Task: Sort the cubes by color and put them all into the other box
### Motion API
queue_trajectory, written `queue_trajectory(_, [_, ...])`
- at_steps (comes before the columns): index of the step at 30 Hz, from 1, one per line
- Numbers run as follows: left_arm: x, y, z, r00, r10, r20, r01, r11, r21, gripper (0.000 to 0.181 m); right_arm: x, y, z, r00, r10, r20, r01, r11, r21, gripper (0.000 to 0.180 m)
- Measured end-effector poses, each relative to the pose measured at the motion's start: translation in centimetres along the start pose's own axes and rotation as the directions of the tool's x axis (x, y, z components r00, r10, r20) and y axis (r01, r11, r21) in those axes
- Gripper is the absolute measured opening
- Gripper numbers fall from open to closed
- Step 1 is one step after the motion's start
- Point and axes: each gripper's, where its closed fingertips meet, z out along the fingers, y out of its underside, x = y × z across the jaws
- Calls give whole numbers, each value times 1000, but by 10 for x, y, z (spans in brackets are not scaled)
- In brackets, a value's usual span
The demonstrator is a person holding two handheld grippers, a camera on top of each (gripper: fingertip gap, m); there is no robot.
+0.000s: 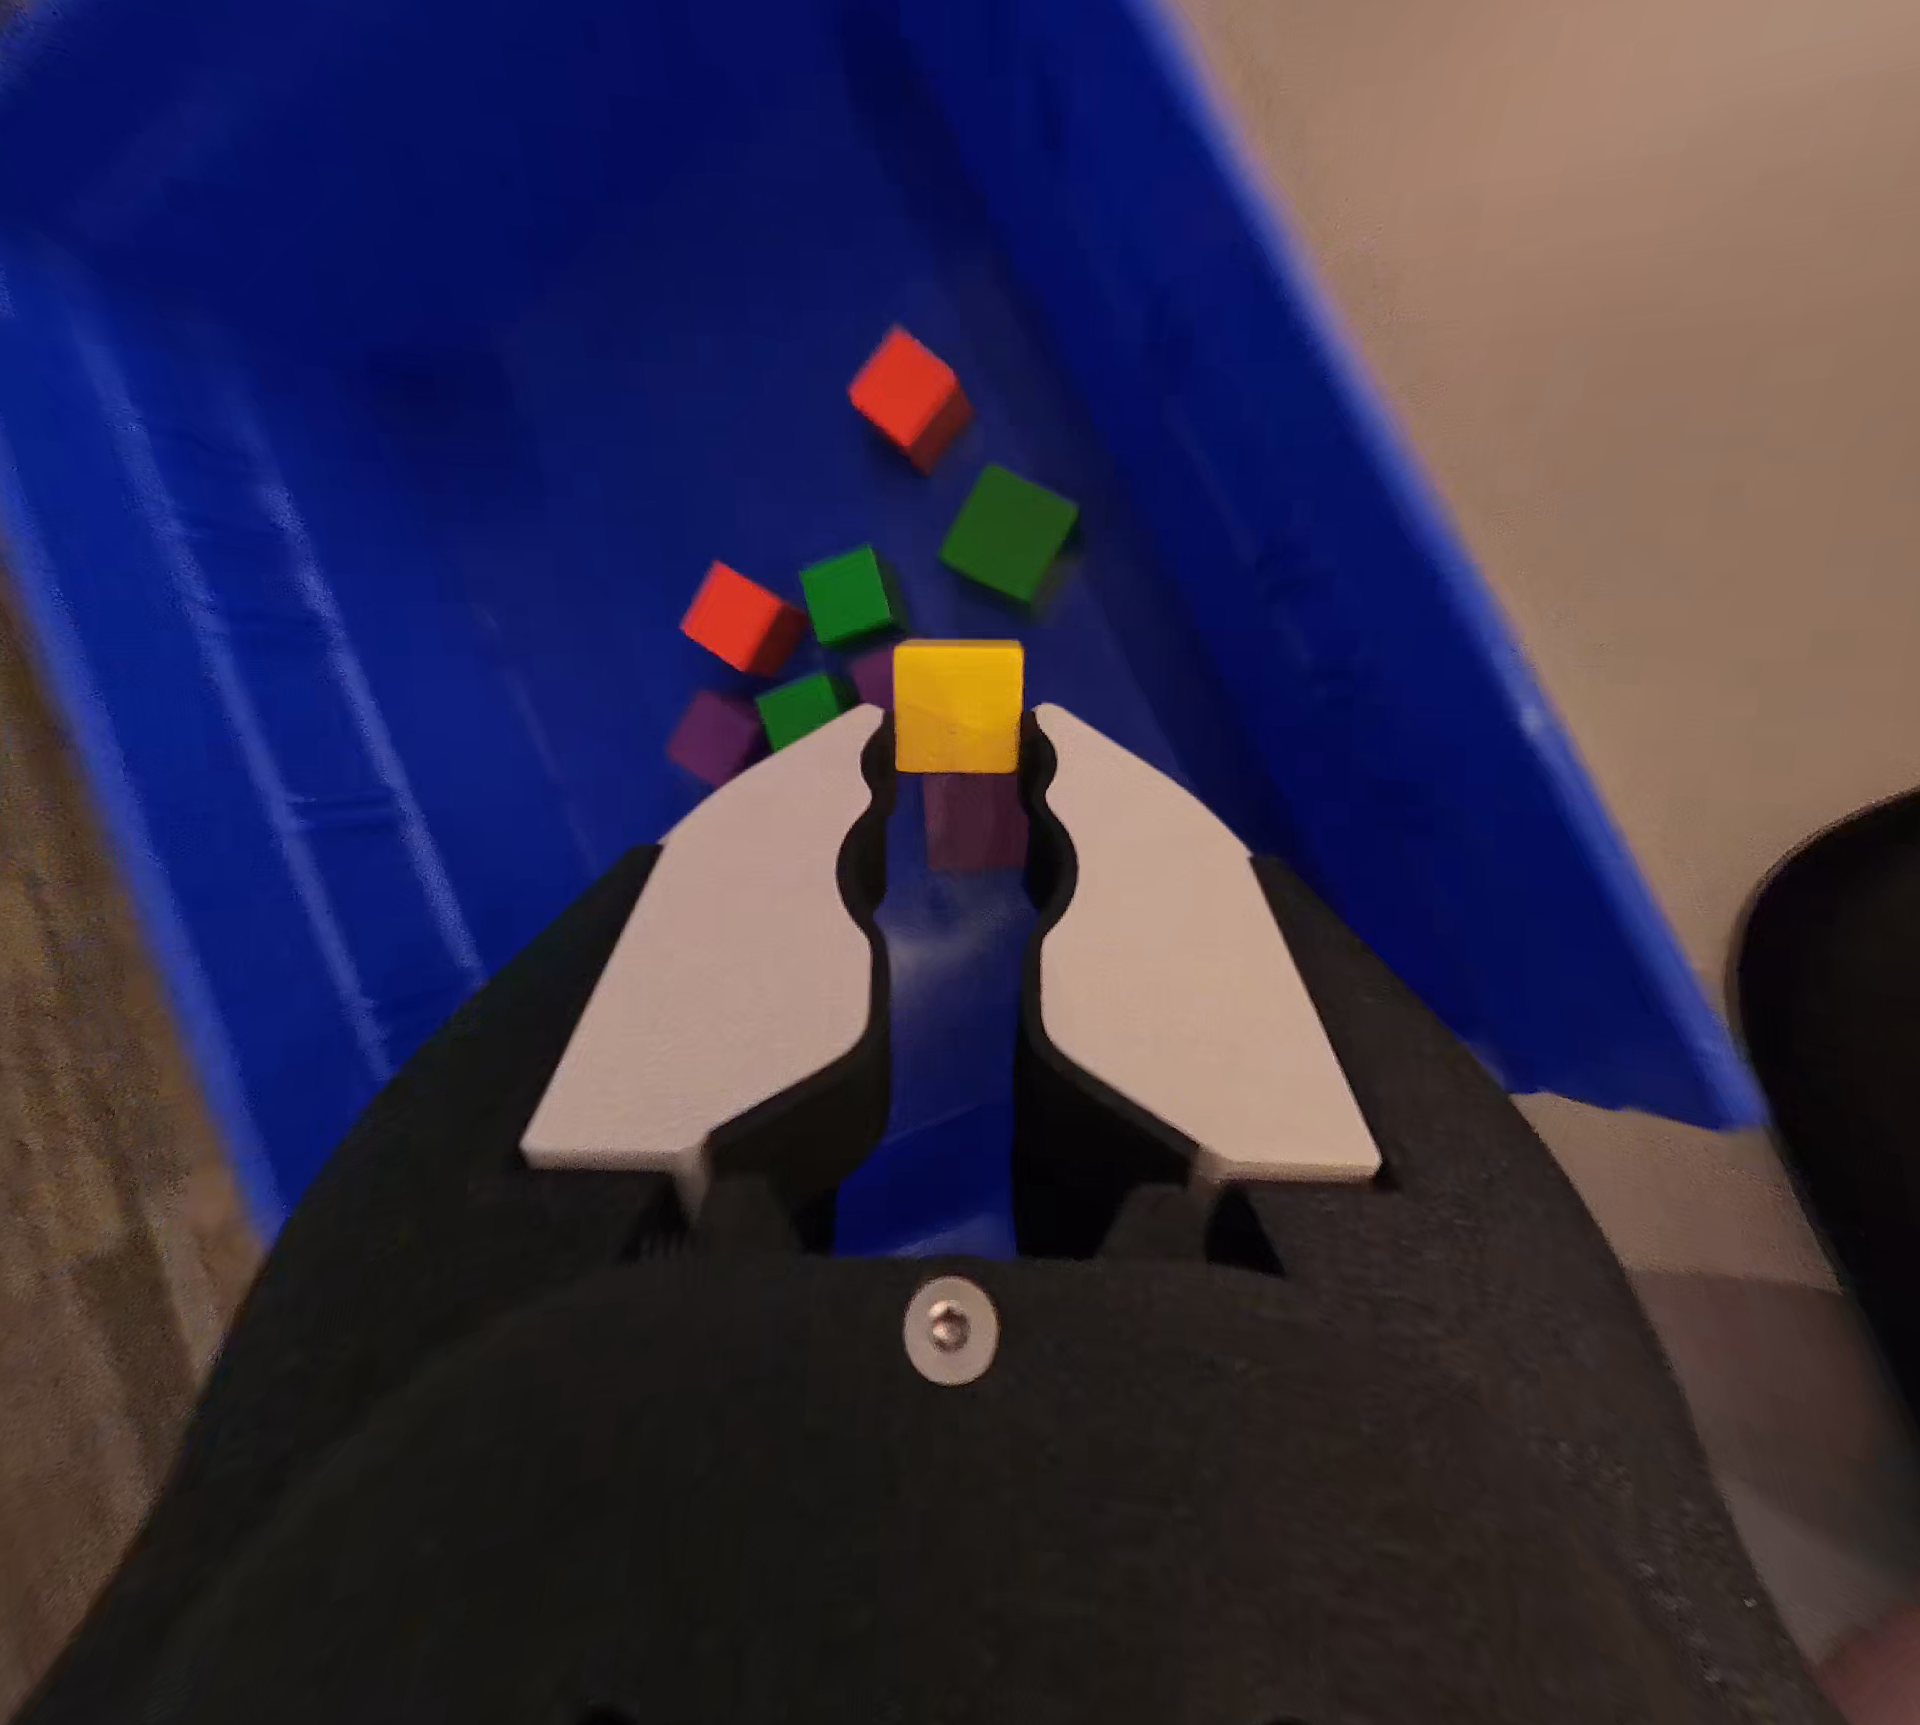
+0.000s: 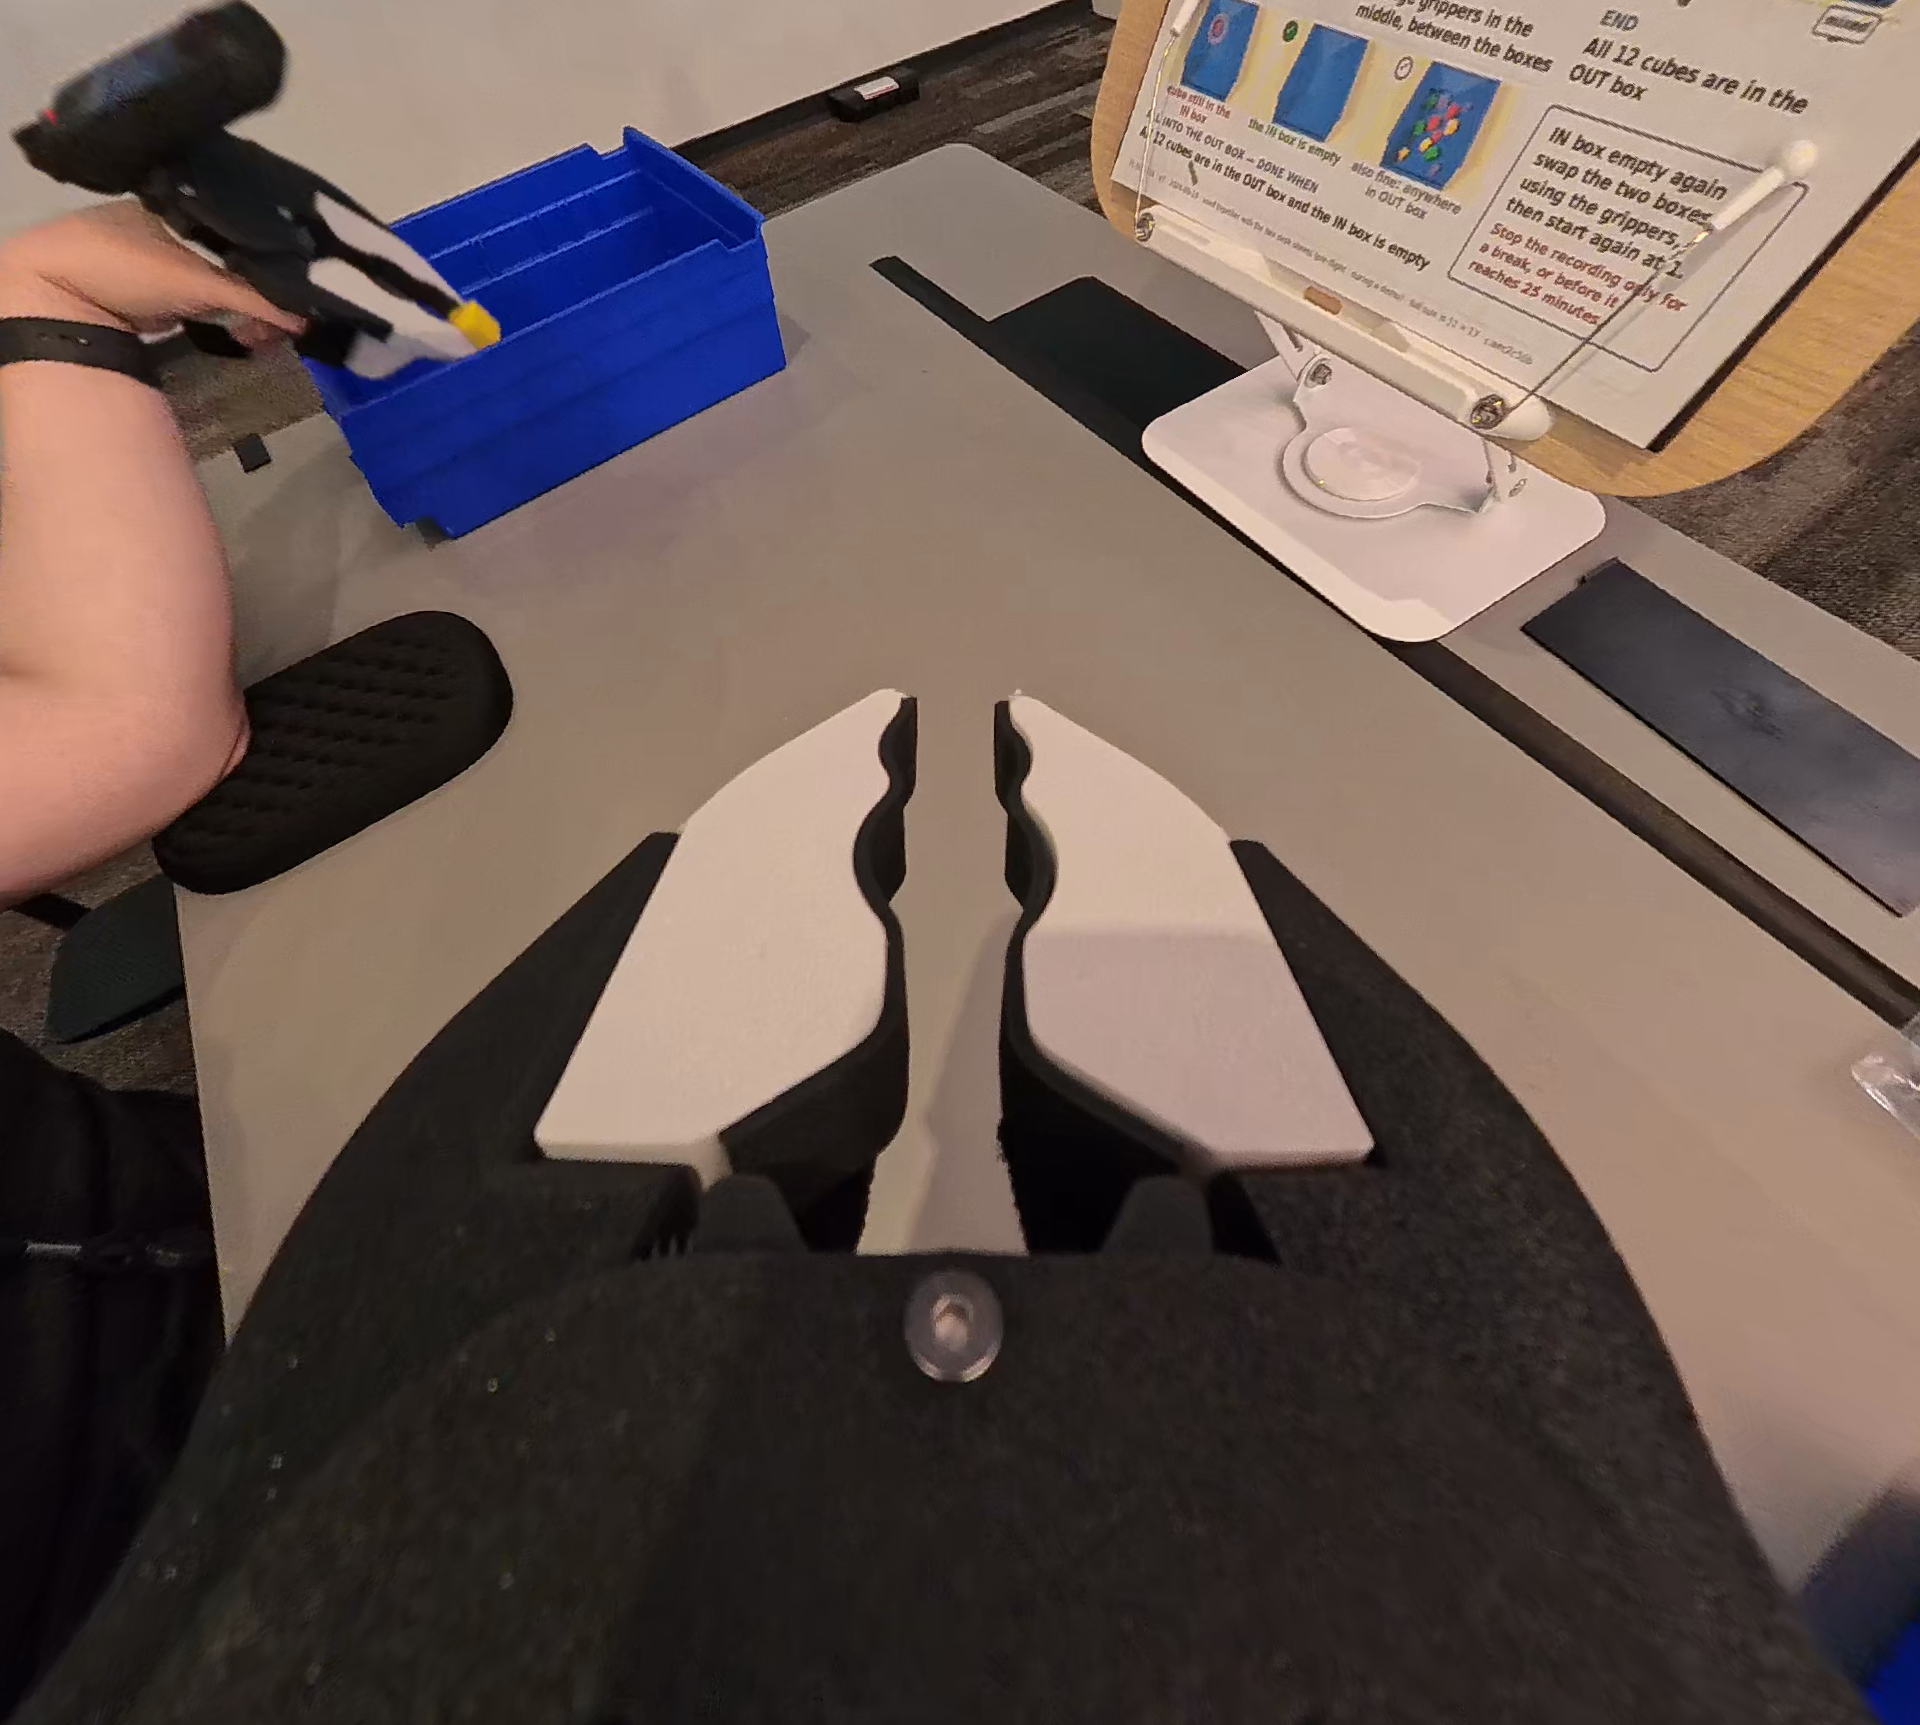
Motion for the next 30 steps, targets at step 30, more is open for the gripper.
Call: queue_trajectory(30, [302,-287,-60,710,620,334,-624,332,708,22,-64,-47,89,993,97,72,-113,952,285,31])
